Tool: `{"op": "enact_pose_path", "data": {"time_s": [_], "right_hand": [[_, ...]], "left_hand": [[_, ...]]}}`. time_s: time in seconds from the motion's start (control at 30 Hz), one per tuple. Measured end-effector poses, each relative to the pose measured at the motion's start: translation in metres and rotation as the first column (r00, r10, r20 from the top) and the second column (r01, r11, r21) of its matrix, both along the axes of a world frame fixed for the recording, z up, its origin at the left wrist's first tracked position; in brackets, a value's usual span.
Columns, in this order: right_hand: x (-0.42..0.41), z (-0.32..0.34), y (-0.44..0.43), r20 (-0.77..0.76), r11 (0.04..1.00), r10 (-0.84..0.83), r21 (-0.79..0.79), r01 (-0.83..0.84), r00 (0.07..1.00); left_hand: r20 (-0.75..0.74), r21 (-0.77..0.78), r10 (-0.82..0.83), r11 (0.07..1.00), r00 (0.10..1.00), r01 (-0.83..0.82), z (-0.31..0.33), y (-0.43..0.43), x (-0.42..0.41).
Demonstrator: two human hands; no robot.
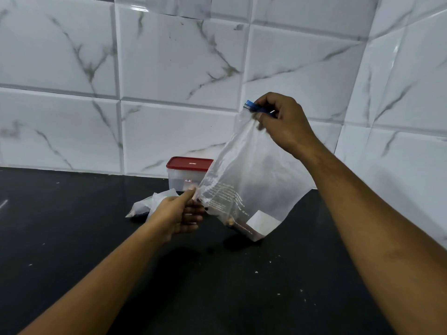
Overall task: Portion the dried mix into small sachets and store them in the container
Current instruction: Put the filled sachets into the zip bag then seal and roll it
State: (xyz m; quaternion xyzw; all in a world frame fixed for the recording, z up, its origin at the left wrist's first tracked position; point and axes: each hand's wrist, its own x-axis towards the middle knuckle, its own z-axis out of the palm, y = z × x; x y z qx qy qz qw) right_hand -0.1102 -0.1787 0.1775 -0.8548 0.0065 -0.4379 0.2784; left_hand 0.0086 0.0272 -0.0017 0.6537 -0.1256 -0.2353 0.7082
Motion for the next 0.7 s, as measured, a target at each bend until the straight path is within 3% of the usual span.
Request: {"op": "enact_pose_path", "data": {"time_s": [0.2,0.5,0.7], "right_hand": [[-0.001,-0.002,0.006,-0.033,0.998,0.057,0.003,-0.057,0.998],[-0.004,-0.001,-0.001,-0.099,0.997,0.072,-0.015,-0.074,0.992],[-0.007,-0.001,0.002,-0.119,0.997,0.073,-0.022,-0.076,0.990]], "left_hand": [[-0.223,-0.130,-0.003,0.991,0.975,-0.026,0.000,-0.005,0.009],[-0.336,-0.285,0.012,0.952,0.942,-0.114,0.002,-0.006,0.013],[-0.367,-0.310,-0.041,0.947,0.929,-0.081,0.002,-0.002,0.012]]}}
